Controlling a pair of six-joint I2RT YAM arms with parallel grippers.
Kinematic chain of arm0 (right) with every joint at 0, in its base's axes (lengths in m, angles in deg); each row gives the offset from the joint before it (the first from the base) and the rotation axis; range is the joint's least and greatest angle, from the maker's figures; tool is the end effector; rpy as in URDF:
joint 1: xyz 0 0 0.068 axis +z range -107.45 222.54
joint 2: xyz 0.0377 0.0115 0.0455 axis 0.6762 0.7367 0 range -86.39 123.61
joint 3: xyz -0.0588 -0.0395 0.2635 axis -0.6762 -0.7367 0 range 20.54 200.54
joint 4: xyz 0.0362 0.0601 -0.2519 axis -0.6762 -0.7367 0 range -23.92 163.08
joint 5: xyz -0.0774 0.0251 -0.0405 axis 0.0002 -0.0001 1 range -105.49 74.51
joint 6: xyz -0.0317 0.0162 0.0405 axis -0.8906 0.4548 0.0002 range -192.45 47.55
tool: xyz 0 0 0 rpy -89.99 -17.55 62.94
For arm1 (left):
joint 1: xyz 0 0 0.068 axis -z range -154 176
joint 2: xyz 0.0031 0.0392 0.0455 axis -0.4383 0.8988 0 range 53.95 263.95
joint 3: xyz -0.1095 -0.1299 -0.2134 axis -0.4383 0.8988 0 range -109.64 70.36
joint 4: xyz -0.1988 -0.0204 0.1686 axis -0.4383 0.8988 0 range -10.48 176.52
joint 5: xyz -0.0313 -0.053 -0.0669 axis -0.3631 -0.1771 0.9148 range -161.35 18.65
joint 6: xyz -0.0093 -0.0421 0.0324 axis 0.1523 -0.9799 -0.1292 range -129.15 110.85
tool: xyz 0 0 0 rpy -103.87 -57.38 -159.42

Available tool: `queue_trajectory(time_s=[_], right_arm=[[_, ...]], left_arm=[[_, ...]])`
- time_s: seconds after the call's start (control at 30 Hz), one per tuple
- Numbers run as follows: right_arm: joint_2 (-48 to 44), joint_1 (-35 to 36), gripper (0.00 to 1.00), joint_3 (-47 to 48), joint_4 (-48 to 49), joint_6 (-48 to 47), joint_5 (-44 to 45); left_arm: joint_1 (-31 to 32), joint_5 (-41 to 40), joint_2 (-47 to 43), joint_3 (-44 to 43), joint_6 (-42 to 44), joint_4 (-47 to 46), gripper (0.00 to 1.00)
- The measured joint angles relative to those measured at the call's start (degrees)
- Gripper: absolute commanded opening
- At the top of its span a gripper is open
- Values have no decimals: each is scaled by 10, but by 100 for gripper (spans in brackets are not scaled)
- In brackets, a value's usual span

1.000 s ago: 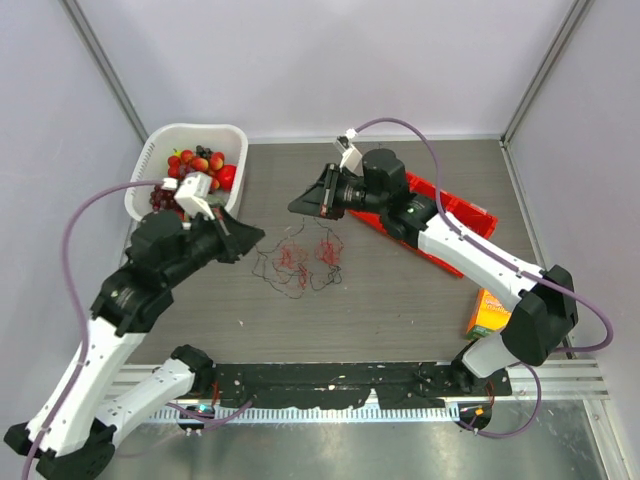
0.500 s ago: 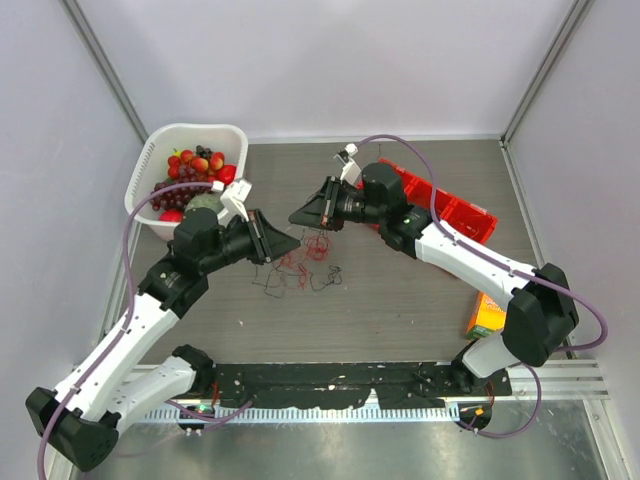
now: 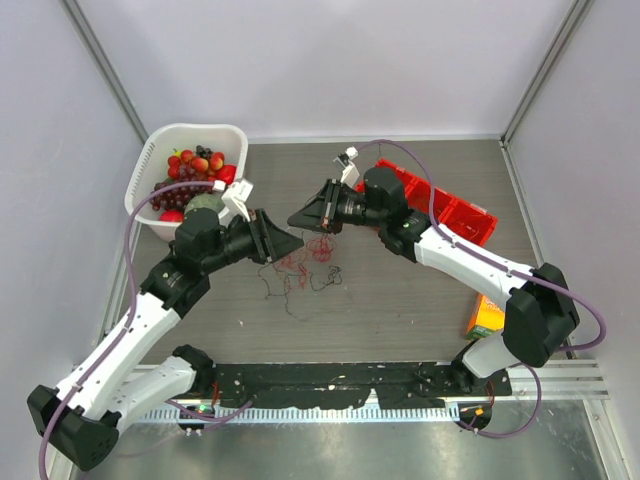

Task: Untangle the cables
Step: Untie the cable.

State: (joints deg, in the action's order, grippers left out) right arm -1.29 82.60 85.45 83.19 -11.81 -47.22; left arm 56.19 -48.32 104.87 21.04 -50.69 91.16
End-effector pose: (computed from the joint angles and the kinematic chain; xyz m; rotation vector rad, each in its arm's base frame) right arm 0.2565 0.2401 0.3301 -0.1125 2.0789 1.6740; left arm 0.1695 -0.1147 0.3470 0.1197 1.9636 -1.2216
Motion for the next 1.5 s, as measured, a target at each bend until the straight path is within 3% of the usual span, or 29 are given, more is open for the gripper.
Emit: queue_trajectory(time_s=[0.1, 0.2, 0.57, 0.67, 0.73, 0.77, 0.9, 1.13, 1.27, 1.5], right_arm=[[0, 0, 1, -2, 3, 0, -2], [0, 0, 1, -7, 6, 0, -3], [-8, 0, 1, -11, 8, 12, -10], [-14, 0, 1, -11, 15, 15, -11], [-17, 0, 1, -11, 20, 18, -11], [-17, 0, 1, -11, 23, 20, -12], [-17, 0, 20, -13, 37, 37, -5], [26, -17, 28, -40, 145, 115, 37], [115, -47, 30, -36, 214, 170, 62], [285, -86, 32, 70, 220, 203, 108]], left_arm=[[0, -12, -21, 0, 12, 23, 62], [0, -23, -40, -2, 19, 43, 65], [0, -8, 20, -5, 38, 57, 57], [0, 0, 45, -5, 37, 51, 38], [0, 6, 55, -8, 34, 49, 10], [0, 10, 60, -12, 35, 49, 1], [0, 29, 67, -33, 46, 51, 0], [0, 48, 7, -39, 50, 67, 0], [0, 57, -42, -55, 52, 91, 0], [0, 72, -79, -143, 47, 163, 0]])
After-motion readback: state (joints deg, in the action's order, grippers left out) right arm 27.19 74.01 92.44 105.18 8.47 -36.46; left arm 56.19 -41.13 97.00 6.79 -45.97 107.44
